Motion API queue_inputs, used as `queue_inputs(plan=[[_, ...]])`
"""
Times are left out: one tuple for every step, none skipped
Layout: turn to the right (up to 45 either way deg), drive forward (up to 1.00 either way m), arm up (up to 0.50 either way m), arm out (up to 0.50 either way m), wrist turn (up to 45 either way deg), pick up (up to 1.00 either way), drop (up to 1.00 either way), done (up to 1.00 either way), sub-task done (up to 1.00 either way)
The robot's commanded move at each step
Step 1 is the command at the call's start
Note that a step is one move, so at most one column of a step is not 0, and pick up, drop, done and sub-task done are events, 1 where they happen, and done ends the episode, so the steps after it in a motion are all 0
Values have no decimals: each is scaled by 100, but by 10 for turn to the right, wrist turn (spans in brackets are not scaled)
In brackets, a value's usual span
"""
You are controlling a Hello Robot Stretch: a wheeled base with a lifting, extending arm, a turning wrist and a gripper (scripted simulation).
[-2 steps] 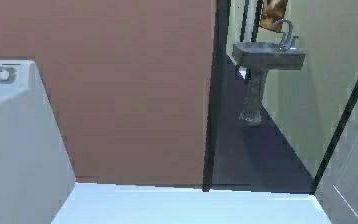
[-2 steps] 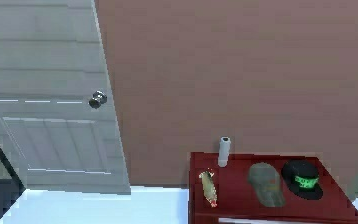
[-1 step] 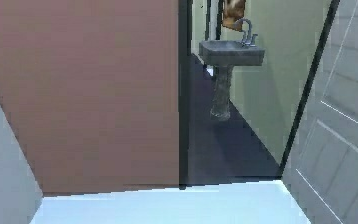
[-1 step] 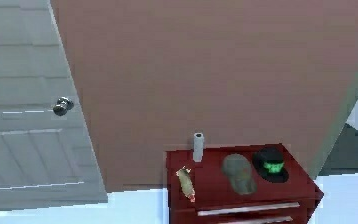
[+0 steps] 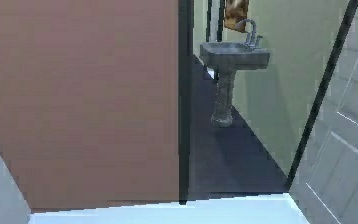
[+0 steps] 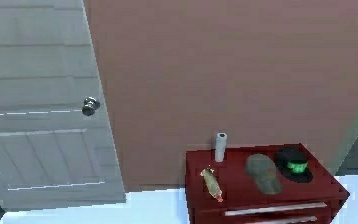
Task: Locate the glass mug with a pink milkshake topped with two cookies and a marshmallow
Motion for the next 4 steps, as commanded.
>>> queue_inputs(plan=[[240,0,0,0,0,0,0,0,0],[0,15,0,0,0,0,0,0,0],[-120,0,0,0,0,0,0,0,0],[0,50,0,0,0,0,0,0,0]])
